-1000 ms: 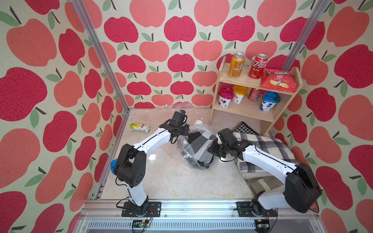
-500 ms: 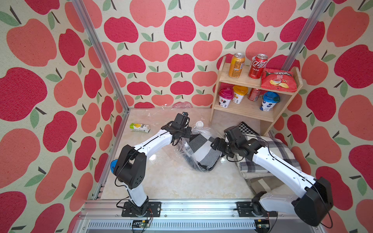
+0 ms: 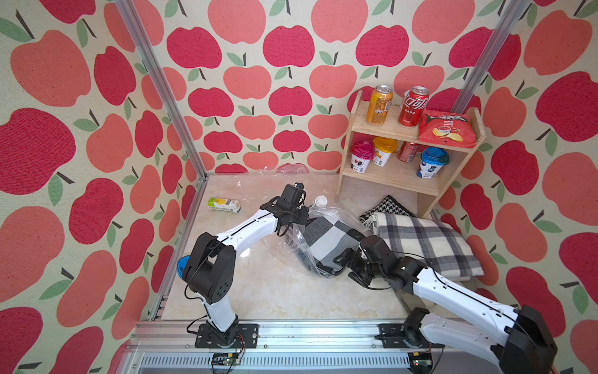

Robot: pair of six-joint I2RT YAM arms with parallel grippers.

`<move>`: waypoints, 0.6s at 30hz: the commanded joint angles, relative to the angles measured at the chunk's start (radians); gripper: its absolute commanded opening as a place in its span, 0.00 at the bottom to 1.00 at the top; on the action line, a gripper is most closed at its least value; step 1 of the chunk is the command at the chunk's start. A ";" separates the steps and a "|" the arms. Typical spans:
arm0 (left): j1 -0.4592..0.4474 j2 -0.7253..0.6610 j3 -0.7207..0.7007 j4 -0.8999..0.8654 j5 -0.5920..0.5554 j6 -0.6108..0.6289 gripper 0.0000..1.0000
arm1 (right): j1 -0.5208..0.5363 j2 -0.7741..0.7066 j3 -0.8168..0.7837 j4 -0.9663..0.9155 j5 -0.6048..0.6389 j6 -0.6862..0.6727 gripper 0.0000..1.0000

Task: Take the scarf out of the vacuum bag
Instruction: Take out the scarf from the vacuum bag.

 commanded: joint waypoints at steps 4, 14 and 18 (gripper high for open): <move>-0.017 -0.020 -0.048 0.045 0.052 0.034 0.00 | 0.055 -0.043 -0.124 0.209 0.065 0.274 0.89; -0.098 -0.104 -0.137 0.096 0.097 0.028 0.00 | 0.075 0.005 -0.254 0.468 0.139 0.434 0.87; -0.125 -0.149 -0.170 0.089 0.101 0.026 0.00 | 0.075 0.045 -0.251 0.538 0.142 0.454 0.85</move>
